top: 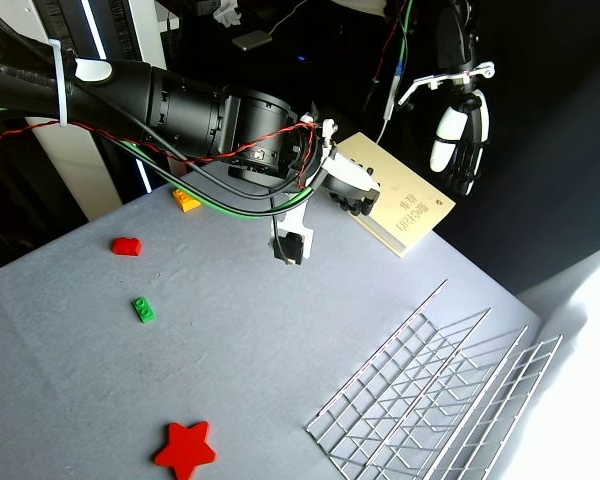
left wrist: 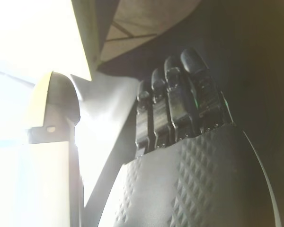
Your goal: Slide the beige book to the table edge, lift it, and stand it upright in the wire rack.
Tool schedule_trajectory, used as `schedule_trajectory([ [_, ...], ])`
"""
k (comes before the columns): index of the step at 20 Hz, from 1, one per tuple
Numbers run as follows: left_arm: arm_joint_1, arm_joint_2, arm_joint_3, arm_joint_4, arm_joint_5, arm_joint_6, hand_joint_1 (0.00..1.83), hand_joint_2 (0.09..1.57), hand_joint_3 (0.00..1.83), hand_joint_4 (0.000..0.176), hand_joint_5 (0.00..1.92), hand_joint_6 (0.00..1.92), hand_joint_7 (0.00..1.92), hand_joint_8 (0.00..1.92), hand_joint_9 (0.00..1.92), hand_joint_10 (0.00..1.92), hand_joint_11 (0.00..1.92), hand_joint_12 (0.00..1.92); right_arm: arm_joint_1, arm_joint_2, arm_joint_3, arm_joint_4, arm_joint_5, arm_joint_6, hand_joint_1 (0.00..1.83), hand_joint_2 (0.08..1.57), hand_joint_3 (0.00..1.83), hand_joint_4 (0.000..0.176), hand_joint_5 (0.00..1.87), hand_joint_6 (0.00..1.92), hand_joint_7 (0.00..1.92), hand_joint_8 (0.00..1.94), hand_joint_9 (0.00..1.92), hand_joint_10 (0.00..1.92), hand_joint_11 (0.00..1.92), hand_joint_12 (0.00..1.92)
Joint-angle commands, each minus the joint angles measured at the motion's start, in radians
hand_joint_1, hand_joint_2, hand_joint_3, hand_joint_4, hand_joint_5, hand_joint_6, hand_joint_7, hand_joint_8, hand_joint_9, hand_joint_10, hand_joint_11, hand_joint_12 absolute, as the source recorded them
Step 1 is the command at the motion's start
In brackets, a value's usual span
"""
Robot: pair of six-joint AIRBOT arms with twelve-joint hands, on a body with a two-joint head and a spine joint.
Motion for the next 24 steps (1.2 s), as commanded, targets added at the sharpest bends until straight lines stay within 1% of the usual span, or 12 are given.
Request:
schedule_trajectory([
  [1, -0.010, 0.013, 0.001, -0.005, -0.060, -0.002, 0.99, 1.11, 0.00, 0.000, 0.33, 0.00, 0.31, 0.00, 0.33, 0.00, 0.00, 0.89, 0.001, 0.006, -0.002, 0.033, -0.032, 0.003, 0.35, 1.22, 0.00, 0.000, 0.46, 0.00, 0.48, 0.00, 0.45, 0.00, 0.00, 1.06],
  [2, -0.012, 0.015, -0.003, -0.003, -0.058, -0.002, 1.00, 1.11, 0.00, 0.000, 0.34, 0.00, 0.33, 0.01, 0.37, 0.01, 0.00, 0.96, 0.001, 0.017, -0.003, 0.033, -0.023, 0.006, 0.35, 1.23, 0.00, 0.000, 0.45, 0.00, 0.46, 0.00, 0.44, 0.00, 0.00, 1.02],
  [3, -0.013, 0.017, -0.005, 0.001, -0.058, -0.002, 1.00, 1.11, 0.00, 0.000, 0.34, 0.00, 0.34, 0.01, 0.38, 0.01, 0.00, 0.97, 0.000, 0.028, -0.006, 0.033, -0.018, 0.007, 0.34, 1.23, 0.00, 0.000, 0.45, 0.00, 0.46, 0.00, 0.44, 0.00, 0.00, 1.02],
  [7, -0.018, 0.021, -0.015, 0.003, -0.050, -0.002, 0.98, 1.13, 0.01, 0.000, 0.32, 0.00, 0.30, 0.00, 0.35, 0.00, 0.00, 0.94, -0.016, 0.096, -0.026, 0.032, -0.015, 0.006, 0.33, 1.23, 0.00, 0.000, 0.47, 0.01, 0.48, 0.01, 0.46, 0.01, 0.00, 1.05],
  [8, -0.019, 0.021, -0.018, 0.003, -0.048, -0.002, 1.02, 1.11, 0.00, 0.000, 0.32, 0.00, 0.30, 0.00, 0.36, 0.00, 0.00, 0.98, -0.017, 0.114, -0.028, 0.032, -0.010, 0.003, 0.32, 1.23, 0.00, 0.000, 0.45, 0.00, 0.47, 0.00, 0.45, 0.00, 0.00, 1.05],
  [11, -0.023, 0.018, -0.021, 0.003, -0.033, -0.002, 0.99, 1.10, 0.00, 0.000, 0.32, 0.00, 0.32, 0.01, 0.36, 0.00, 0.00, 0.94, -0.011, 0.175, -0.032, 0.032, 0.012, -0.007, 0.33, 1.22, 0.00, 0.000, 0.46, 0.01, 0.47, 0.00, 0.44, 0.00, 0.00, 1.04],
  [13, -0.024, 0.012, -0.019, 0.003, -0.033, 0.001, 0.94, 1.14, 0.01, 0.000, 0.31, 0.00, 0.32, 0.00, 0.37, 0.00, 0.00, 0.95, -0.006, 0.208, -0.041, 0.031, 0.014, -0.014, 0.33, 1.22, 0.00, 0.000, 0.46, 0.01, 0.48, 0.00, 0.46, 0.00, 0.00, 1.04],
  [18, -0.042, 0.008, -0.025, 0.003, -0.015, 0.027, 0.96, 1.13, 0.00, 0.000, 0.31, 0.00, 0.31, 0.00, 0.36, 0.00, 0.00, 0.92, 0.032, 0.287, -0.076, 0.030, 0.014, -0.017, 0.32, 1.22, 0.00, 0.000, 0.48, 0.01, 0.52, 0.01, 0.49, 0.01, 0.01, 1.06],
  [19, -0.043, 0.006, -0.029, 0.003, -0.014, 0.030, 0.98, 1.11, 0.00, 0.000, 0.33, 0.00, 0.32, 0.00, 0.38, 0.00, 0.00, 0.99, 0.043, 0.301, -0.081, 0.029, 0.014, -0.014, 0.32, 1.22, 0.00, 0.000, 0.48, 0.00, 0.52, 0.00, 0.49, 0.01, 0.00, 1.04],
  [22, -0.051, -0.002, -0.033, 0.003, -0.006, 0.049, 0.99, 1.10, 0.00, 0.000, 0.32, 0.00, 0.30, 0.00, 0.35, 0.00, 0.00, 0.97, 0.072, 0.338, -0.091, 0.028, 0.013, 0.009, 0.33, 1.22, 0.00, 0.000, 0.46, 0.00, 0.50, 0.00, 0.48, 0.00, 0.00, 1.04],
  [23, -0.054, -0.005, -0.034, 0.003, -0.002, 0.057, 0.95, 1.13, 0.00, 0.000, 0.33, 0.00, 0.33, 0.00, 0.37, 0.00, 0.00, 1.00, 0.083, 0.350, -0.095, 0.027, 0.012, 0.013, 0.35, 1.22, 0.00, 0.000, 0.46, 0.00, 0.49, 0.00, 0.46, 0.00, 0.00, 1.03],
  [24, -0.055, -0.007, -0.035, 0.003, -0.001, 0.059, 0.95, 1.14, 0.00, 0.000, 0.34, 0.00, 0.33, 0.00, 0.39, 0.01, 0.01, 1.01, 0.091, 0.359, -0.098, 0.027, 0.012, 0.015, 0.36, 1.22, 0.00, 0.000, 0.47, 0.00, 0.51, 0.01, 0.48, 0.01, 0.01, 1.04],
])
